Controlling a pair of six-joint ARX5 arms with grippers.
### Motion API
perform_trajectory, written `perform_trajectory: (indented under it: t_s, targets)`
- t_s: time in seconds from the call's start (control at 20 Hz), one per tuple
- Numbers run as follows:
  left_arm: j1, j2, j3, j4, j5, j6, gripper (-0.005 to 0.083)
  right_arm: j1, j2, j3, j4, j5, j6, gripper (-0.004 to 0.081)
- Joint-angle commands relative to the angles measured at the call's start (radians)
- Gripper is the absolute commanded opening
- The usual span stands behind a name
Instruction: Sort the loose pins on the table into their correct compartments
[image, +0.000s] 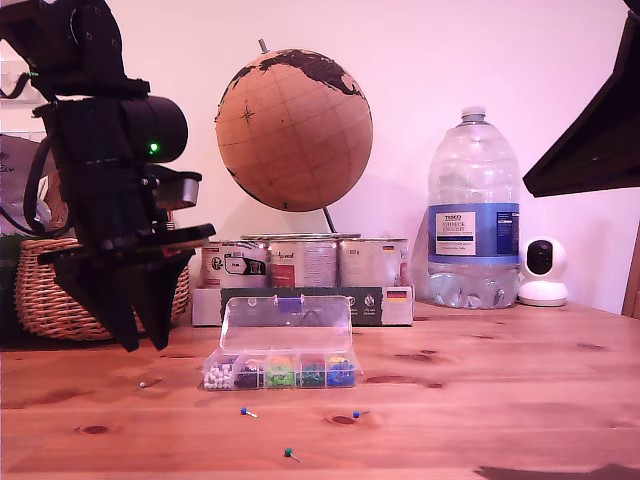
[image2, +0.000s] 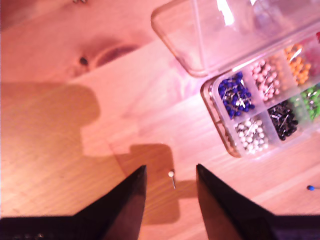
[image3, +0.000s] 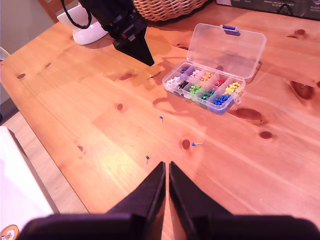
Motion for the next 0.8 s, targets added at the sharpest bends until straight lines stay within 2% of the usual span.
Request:
perform_trajectory:
  t_s: [0.0, 0.75]
  targets:
    - [0.002, 0.042, 0.004, 0.001, -0.003, -0.007, 0.0279, 0.005, 0.004, 0.011, 0.011, -0.003, -0.006, -0.001]
    - [0.003, 0.086, 0.004, 0.006, -0.006, -0.043, 0.027, 0.005, 0.004, 0.011, 0.014, -0.003, -0.006, -0.001]
